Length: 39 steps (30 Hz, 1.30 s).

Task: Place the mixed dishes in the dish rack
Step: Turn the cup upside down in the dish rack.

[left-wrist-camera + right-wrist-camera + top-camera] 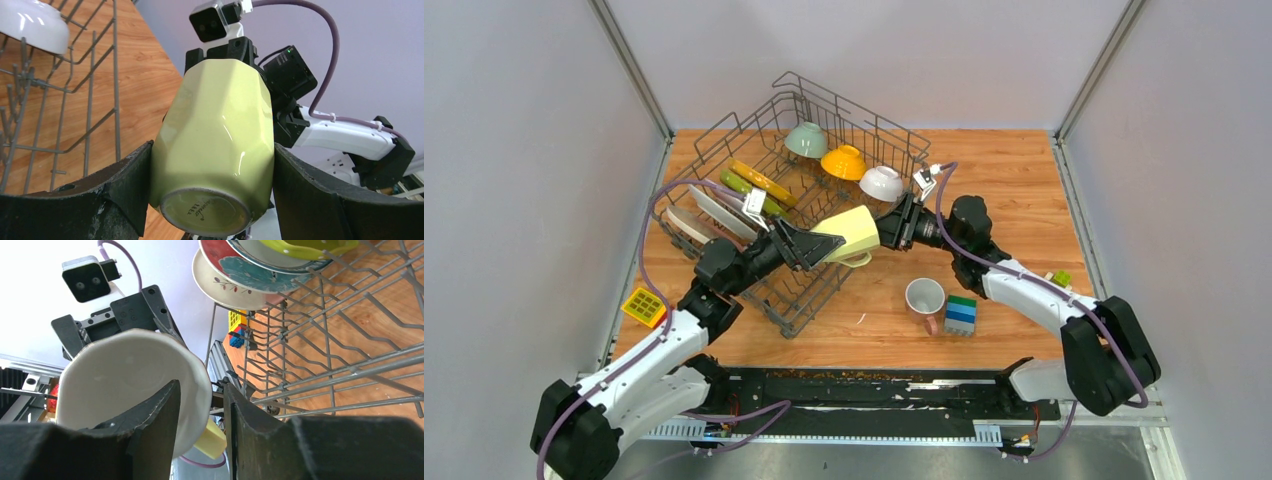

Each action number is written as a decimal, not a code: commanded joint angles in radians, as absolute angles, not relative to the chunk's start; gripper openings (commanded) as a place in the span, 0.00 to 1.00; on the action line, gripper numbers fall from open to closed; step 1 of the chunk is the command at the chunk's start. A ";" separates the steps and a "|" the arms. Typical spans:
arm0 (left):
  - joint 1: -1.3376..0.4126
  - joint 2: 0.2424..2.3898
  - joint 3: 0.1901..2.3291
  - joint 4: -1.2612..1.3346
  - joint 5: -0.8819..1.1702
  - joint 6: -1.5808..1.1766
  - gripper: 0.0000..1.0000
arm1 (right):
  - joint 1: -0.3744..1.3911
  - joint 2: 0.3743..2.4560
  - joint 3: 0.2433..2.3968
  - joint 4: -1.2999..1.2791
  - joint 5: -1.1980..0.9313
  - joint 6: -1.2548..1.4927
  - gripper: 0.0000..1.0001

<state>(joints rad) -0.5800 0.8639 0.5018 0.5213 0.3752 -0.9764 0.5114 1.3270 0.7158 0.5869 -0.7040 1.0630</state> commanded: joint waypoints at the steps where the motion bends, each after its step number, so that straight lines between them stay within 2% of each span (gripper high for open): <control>1: -0.552 0.813 0.540 0.603 0.322 -0.988 0.00 | 0.508 1.348 0.766 0.596 -0.691 1.086 0.40; 16: -0.512 0.736 0.662 0.321 0.249 -0.813 0.00 | 0.508 1.307 0.775 0.496 -0.648 1.031 0.54; 30: -0.512 0.790 0.922 -0.230 0.083 -0.465 0.00 | 0.508 1.206 0.770 0.376 -0.596 0.964 0.56; 39: -0.512 0.857 1.032 -0.463 0.019 -0.251 0.00 | 0.508 1.111 0.770 0.276 -0.547 0.911 0.56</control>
